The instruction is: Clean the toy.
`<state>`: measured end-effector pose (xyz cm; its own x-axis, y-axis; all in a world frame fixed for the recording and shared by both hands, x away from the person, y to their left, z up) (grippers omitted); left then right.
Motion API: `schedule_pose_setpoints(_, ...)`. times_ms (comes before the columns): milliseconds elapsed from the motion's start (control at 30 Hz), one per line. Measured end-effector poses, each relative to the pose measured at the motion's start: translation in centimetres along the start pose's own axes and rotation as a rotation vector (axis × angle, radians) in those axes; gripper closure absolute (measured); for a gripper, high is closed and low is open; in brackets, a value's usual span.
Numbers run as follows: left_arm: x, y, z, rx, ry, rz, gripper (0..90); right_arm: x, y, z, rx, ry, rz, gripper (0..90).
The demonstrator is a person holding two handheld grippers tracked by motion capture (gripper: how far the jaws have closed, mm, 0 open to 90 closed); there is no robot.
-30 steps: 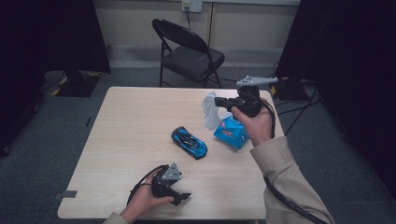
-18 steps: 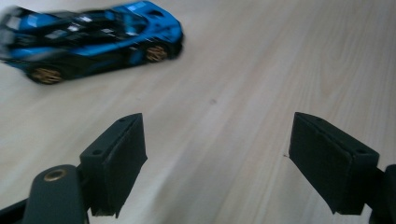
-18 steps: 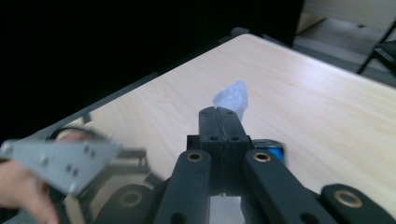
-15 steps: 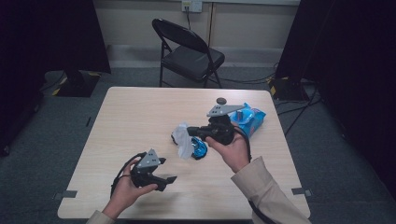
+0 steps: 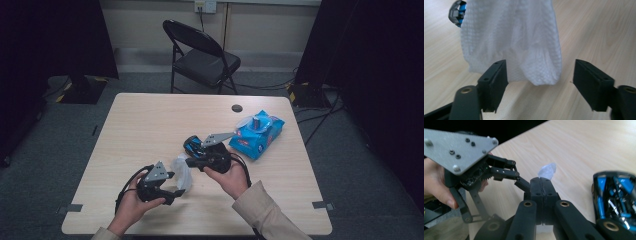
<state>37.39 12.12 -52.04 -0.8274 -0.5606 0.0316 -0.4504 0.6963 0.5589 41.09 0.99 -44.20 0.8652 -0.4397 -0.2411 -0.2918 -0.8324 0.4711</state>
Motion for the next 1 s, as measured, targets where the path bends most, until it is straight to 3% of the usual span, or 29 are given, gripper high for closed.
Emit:
schedule_pose_setpoints(267,-0.2,-1.6,-0.5,0.02,-0.051,-0.012,36.2,1.2,-0.5,3.1,-0.027,-0.038,0.023,89.9)
schedule_pose_setpoints(433,-0.5,-3.1,-0.5,-0.031,-0.073,-0.027,42.4,2.3,-0.2,5.0,-0.041,-0.057,0.052,89.7)
schedule_pose_setpoints(467,-0.5,-3.2,-0.4,-0.038,-0.066,-0.025,42.4,2.3,-0.2,5.0,-0.041,-0.057,0.052,89.7)
schedule_pose_setpoints(500,-0.4,-3.7,-0.2,-0.052,-0.03,-0.013,44.7,2.5,-0.1,5.5,-0.043,-0.061,0.059,89.6)
schedule_pose_setpoints(567,-0.4,-3.8,-0.1,-0.06,-0.027,-0.018,45.1,2.6,0.0,5.8,-0.043,-0.067,0.06,89.6)
schedule_pose_setpoints(733,-0.1,-4.0,0.2,-0.11,0.006,-0.011,58.8,3.5,0.1,7.2,-0.055,-0.072,0.084,88.1)
schedule_pose_setpoints(767,-0.2,-4.0,0.5,-0.137,-0.02,-0.017,61.0,3.8,0.2,7.5,-0.058,-0.062,0.102,84.4)
schedule_pose_setpoints(833,-0.2,-4.0,0.6,-0.14,-0.013,-0.017,63.6,3.9,0.2,7.7,-0.057,-0.052,0.114,81.5)
schedule_pose_setpoints(933,-0.2,-3.8,0.7,-0.164,0.012,-0.005,74.7,4.4,0.4,8.0,-0.054,-0.003,0.165,62.0)
schedule_pose_setpoints(967,-0.2,-3.7,0.8,-0.173,0.019,-0.015,78.7,4.8,0.6,8.0,-0.048,0.019,0.201,45.7)
schedule_pose_setpoints(1000,-0.2,-3.7,0.8,-0.173,0.019,-0.015,79.8,4.8,0.6,8.0,-0.048,0.019,0.201,45.7)
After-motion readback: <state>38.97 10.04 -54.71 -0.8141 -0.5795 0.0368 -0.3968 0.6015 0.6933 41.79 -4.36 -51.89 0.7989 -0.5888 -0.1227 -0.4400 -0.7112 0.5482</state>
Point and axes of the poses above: each handheld gripper's, and its own axes: y roughly backward along the jaws, z roughly out of its underside, x roughly to its right, the point moved 8 cm from there along -y, roughly forward along the jaws, and after that the axes turned 5 degrees about x, right-handed, at the moved point
